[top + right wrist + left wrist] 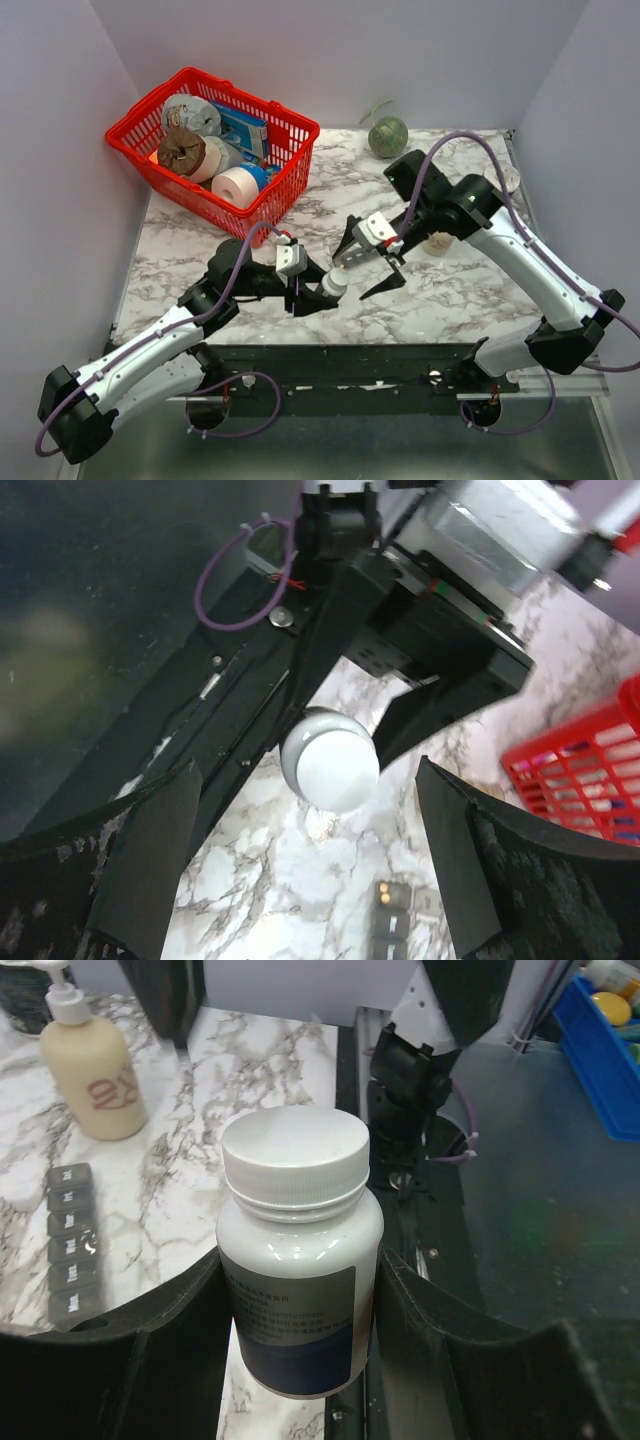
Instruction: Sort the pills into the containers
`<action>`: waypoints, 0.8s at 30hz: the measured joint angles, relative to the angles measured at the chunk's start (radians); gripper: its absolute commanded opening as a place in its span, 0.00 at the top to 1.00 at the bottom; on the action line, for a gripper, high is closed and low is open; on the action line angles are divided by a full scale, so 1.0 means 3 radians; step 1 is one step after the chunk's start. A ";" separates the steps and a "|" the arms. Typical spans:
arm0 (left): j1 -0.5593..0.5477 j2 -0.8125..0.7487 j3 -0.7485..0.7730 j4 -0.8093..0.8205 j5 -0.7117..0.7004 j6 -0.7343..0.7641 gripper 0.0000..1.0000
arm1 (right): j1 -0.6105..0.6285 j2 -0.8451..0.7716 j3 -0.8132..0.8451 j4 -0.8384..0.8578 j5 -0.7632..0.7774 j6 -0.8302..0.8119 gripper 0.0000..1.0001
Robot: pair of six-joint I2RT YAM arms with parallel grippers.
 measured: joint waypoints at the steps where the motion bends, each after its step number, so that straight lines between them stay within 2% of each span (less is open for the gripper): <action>1: 0.0000 0.0037 0.0033 0.0003 0.0069 -0.0004 1.00 | 0.0047 0.0047 0.0000 -0.0050 -0.0004 -0.0088 0.11; 7: 0.0001 0.0193 0.0154 -0.0010 0.0334 -0.0020 1.00 | 0.0198 0.0168 -0.0154 -0.0130 0.0065 -0.0178 0.19; 11: 0.0001 0.0247 0.0174 -0.0017 0.0402 -0.0022 1.00 | 0.0203 0.0168 -0.0178 -0.0126 0.0114 -0.0137 0.28; 15: 0.0000 0.0258 0.0175 -0.0036 0.0425 -0.0020 1.00 | 0.0217 0.0168 -0.0192 -0.0092 0.0174 -0.0064 0.31; 20: 0.0000 0.0259 0.0179 -0.0074 0.0426 -0.0011 1.00 | 0.0221 0.0159 -0.0244 0.0039 0.0235 0.0062 0.50; 24: -0.0001 0.0257 0.0195 -0.0114 0.0403 -0.0008 1.00 | 0.0221 0.0145 -0.0286 0.0198 0.0294 0.0217 0.60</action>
